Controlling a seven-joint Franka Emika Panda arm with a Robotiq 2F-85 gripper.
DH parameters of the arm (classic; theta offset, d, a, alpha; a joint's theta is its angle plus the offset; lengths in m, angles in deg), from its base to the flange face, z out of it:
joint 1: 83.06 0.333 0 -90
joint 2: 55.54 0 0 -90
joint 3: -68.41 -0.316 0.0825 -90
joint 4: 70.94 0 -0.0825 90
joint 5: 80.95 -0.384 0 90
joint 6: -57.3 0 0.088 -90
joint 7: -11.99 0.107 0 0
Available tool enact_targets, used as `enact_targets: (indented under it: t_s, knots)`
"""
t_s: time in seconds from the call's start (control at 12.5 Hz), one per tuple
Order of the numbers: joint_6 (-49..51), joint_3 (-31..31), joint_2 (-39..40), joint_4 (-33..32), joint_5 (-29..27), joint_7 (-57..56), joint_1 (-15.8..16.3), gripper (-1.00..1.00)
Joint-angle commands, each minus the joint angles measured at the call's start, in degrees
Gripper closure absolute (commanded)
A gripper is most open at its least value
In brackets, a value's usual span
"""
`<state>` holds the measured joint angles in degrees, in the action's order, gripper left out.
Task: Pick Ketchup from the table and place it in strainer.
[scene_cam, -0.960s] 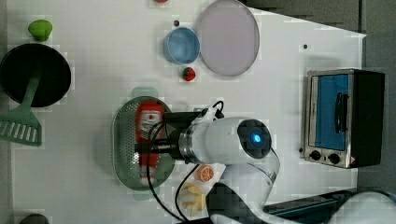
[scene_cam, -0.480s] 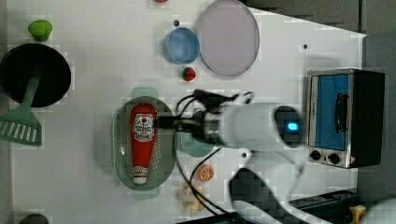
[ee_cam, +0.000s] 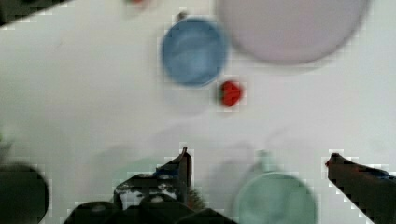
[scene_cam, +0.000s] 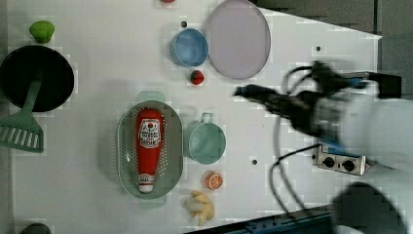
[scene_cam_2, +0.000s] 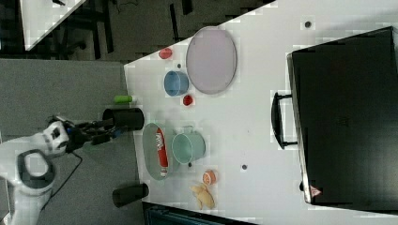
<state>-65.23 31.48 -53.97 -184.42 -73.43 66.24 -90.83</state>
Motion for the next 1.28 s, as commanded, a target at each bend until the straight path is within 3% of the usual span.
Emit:
enact_targets:
  t_s: [0.08, 0.56, 0.8, 1.28]
  knots:
    - [10.41, 7.27, -4.2, 3.17, -2.89, 3.2, -4.96, -1.0]
    - [23.1, 21.13, -7.35, 10.49, -6.34, 2.09, -5.98, -1.0]
    - [29.12, 23.37, -7.36, 12.56, -7.2, 1.01, -5.98, -1.0]
    - [30.03, 25.17, -7.03, 13.19, -7.19, -2.15, -6.04, -1.0]
